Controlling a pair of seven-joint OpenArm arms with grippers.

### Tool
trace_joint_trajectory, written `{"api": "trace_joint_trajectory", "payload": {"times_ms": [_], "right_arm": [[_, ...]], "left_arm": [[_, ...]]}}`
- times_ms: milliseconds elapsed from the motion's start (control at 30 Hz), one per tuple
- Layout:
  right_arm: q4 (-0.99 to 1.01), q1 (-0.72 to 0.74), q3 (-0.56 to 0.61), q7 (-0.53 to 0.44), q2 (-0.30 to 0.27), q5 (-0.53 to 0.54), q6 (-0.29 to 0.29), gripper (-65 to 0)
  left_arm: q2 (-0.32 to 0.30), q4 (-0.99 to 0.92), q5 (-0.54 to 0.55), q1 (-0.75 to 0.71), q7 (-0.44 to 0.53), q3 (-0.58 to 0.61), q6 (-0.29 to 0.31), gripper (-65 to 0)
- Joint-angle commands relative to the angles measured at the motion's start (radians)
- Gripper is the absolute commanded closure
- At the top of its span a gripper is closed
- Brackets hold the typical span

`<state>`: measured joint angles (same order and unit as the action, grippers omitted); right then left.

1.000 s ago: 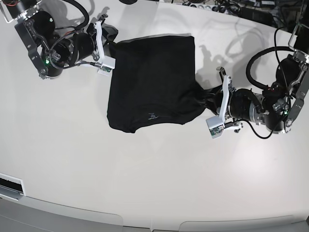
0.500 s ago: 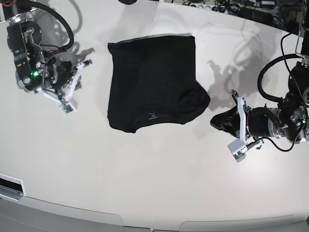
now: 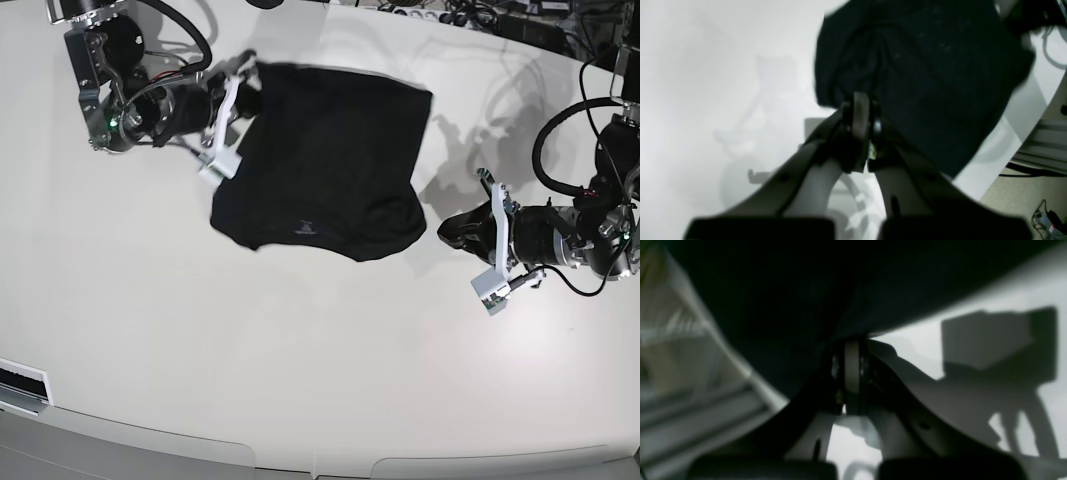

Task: Layout the t-shirt on the table in an organized manner, then fold the t-shirt properly
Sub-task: 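Release the folded shirt and move both grippers away from it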

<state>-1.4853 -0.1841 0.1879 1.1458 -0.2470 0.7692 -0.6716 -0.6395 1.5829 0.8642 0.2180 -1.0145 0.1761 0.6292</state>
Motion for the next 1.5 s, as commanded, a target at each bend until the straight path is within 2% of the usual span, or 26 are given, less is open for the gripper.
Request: {"api": "trace_joint_trajectory", "payload": {"times_ms": [0,267,300,400,433,500,567,667,767,900,967,1133,1333,1433,1467], "right_arm": [[-0.011,0.008,-0.005,0.004,-0.002,0.029,-0.010,0.0],[-0.078,0.011,-0.035,0.011,-0.003,-0.011,0.002,0.0],[-0.097,0.010,-0.053,0.012,-0.003,-0.012,0.001,0.0],[-0.163,0.010,-0.136,0.035,-0.003,-0.011,0.002,0.0],[-0.184,0.010,-0.174,0.039,-0.003,-0.011,0.002,0.0],[-0.212,0.010,-0.260,0.045,-0.003,-0.011,0.002,0.0],[-0.229,0.010,-0.349,0.045,-0.003,-0.010,0.002,0.0],[-0.237,0.010,-0.475,0.048,-0.006,0.037,0.002,0.0],[-0.237,0.010,-0.563,0.111,-0.022,0.204,-0.026,0.0],[-0.237,0.010,-0.609,0.251,-0.053,0.433,-0.027,0.0],[-0.237,0.010,-0.610,0.251,-0.066,0.494,-0.027,0.0],[-0.237,0.010,-0.610,0.251,-0.083,0.518,-0.027,0.0],[-0.237,0.010,-0.610,0.251,-0.086,0.518,-0.027,0.0],[-0.237,0.010,-0.610,0.251,-0.086,0.518,-0.027,0.0],[-0.237,0.010,-0.610,0.251,-0.086,0.518,-0.027,0.0]], "left_arm": [[-0.014,0.014,0.015,0.017,0.019,-0.010,0.003,0.0],[-0.015,0.014,0.005,0.004,0.019,-0.012,0.012,0.0],[-0.014,0.014,-0.016,0.004,0.022,-0.019,-0.010,0.0],[-0.014,0.013,-0.177,-0.011,0.066,-0.069,-0.217,0.0],[-0.014,0.013,-0.212,-0.031,0.077,-0.097,-0.264,0.0],[-0.014,0.008,-0.220,-0.092,0.094,-0.147,-0.287,0.0],[-0.008,-0.006,-0.193,-0.171,0.110,-0.175,-0.286,0.0],[0.014,-0.040,-0.183,-0.263,0.166,-0.178,-0.256,0.0],[0.060,-0.082,-0.183,-0.304,0.201,-0.179,-0.200,0.0],[0.131,-0.145,-0.173,-0.306,0.199,-0.178,-0.134,0.0],[0.164,-0.158,-0.161,-0.307,0.188,-0.178,-0.090,0.0],[0.238,-0.158,-0.040,-0.307,0.069,-0.175,0.029,0.0],[0.253,-0.158,-0.034,-0.307,0.027,-0.175,0.033,0.0],[0.252,-0.158,0.046,-0.308,-0.038,-0.175,0.037,0.0],[0.252,-0.158,0.083,-0.309,-0.066,-0.175,0.057,0.0]]}}
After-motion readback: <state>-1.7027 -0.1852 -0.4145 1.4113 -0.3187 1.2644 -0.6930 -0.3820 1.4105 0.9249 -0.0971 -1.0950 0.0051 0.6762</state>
